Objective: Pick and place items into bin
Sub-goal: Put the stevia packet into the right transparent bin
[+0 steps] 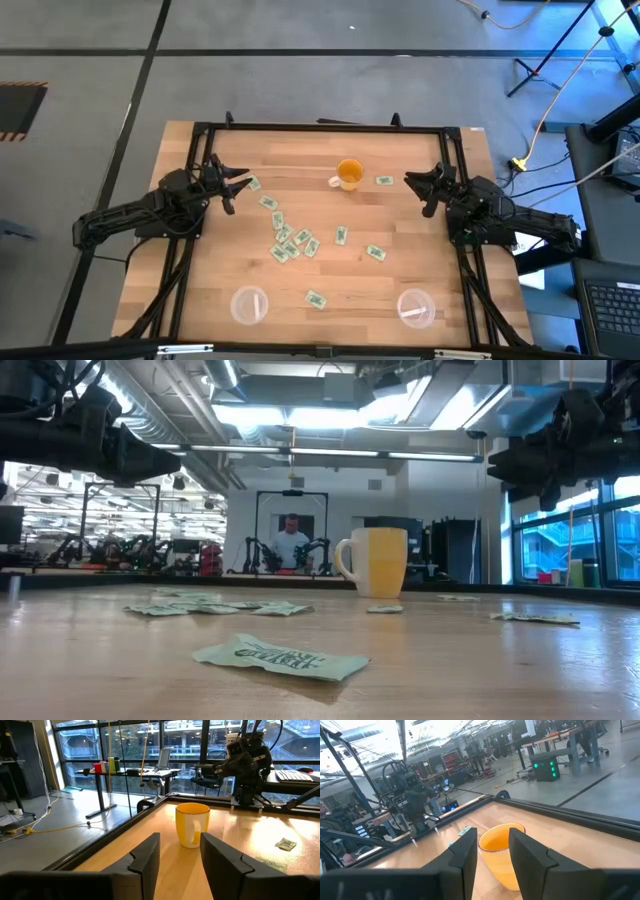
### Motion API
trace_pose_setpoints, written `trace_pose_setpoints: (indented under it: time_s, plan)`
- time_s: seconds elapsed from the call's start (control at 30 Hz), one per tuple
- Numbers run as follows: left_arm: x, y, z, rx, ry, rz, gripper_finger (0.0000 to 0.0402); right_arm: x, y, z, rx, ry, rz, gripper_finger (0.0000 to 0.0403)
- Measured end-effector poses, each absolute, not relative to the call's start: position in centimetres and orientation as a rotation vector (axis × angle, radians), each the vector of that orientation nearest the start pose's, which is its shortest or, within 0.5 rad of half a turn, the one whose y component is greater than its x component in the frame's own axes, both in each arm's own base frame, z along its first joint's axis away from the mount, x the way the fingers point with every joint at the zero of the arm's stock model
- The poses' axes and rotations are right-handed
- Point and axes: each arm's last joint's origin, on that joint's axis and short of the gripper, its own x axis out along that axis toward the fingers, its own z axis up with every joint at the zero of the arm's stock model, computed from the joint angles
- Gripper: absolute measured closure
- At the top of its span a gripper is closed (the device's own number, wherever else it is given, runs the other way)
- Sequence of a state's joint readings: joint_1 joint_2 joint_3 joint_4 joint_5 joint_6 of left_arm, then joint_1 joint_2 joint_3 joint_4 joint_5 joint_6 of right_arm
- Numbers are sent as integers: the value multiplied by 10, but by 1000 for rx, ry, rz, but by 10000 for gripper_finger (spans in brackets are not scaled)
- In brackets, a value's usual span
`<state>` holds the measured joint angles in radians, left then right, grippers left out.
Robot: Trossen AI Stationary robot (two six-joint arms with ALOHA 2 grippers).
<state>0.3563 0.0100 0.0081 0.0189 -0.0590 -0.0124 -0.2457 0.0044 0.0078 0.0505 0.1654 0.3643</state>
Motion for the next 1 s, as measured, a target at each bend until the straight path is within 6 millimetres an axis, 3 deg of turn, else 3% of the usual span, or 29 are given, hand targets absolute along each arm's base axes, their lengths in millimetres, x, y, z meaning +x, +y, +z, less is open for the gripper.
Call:
trace_pose_setpoints:
  time_s: [1.0]
  plan:
    - [91,36,167,-10,-20,416,266,93,-27,170,406,-129,-364,287]
